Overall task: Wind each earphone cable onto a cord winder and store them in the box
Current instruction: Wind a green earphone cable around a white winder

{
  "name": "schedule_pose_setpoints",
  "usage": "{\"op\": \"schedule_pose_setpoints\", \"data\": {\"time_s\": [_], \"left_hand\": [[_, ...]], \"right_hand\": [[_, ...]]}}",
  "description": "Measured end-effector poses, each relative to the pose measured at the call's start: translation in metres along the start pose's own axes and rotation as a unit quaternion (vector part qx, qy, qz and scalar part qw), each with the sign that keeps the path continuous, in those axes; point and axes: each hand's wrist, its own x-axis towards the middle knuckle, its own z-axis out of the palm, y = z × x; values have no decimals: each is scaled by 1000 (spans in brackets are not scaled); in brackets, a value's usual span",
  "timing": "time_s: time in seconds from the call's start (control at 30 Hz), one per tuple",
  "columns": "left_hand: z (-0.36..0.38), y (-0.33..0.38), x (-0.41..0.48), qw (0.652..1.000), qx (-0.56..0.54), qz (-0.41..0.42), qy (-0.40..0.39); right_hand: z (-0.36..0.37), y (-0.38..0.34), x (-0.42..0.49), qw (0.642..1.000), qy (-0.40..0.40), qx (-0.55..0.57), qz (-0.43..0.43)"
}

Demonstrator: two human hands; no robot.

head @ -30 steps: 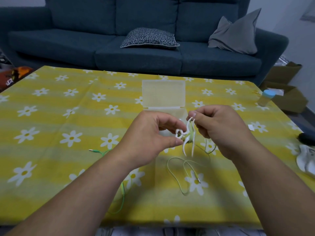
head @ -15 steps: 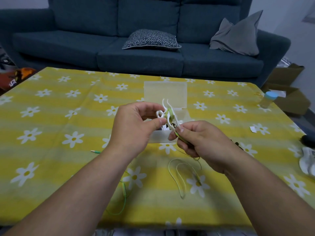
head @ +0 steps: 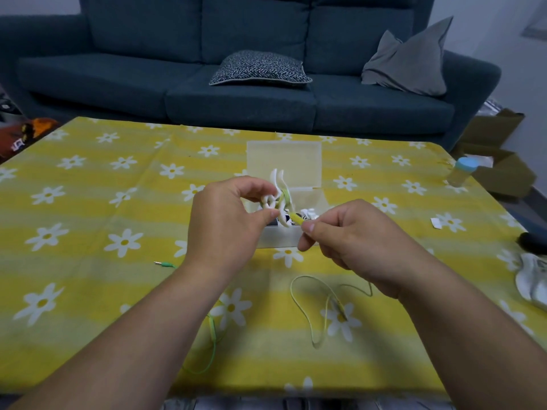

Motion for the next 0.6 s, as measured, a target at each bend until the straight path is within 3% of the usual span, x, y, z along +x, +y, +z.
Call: {"op": "schedule_pose_setpoints", "data": {"time_s": [0.3,0.6], "left_hand": [[4,5,-6,993,76,46,-74],[6,6,-10,979,41,56,-192]], "right_hand": [[-7,-1,4,992,99,58,-57],[-22,-1,3,983,144,-79,-88]]}}
